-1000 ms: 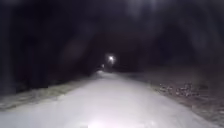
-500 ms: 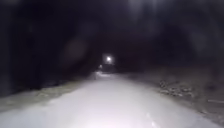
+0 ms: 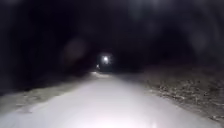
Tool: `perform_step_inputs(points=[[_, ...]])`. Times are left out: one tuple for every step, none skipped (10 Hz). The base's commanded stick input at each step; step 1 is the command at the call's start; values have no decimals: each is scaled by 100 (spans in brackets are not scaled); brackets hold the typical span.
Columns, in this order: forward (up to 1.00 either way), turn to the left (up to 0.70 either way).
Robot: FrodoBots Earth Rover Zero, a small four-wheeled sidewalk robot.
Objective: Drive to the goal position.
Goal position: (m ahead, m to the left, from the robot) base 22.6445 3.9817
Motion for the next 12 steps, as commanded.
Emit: perform_step_inputs(points=[[70,0],[70,0],[70,0],[70,0],[70,0],[70,0],[85,0],[85,0],[85,0],[85,0],[85,0],[85,0]])
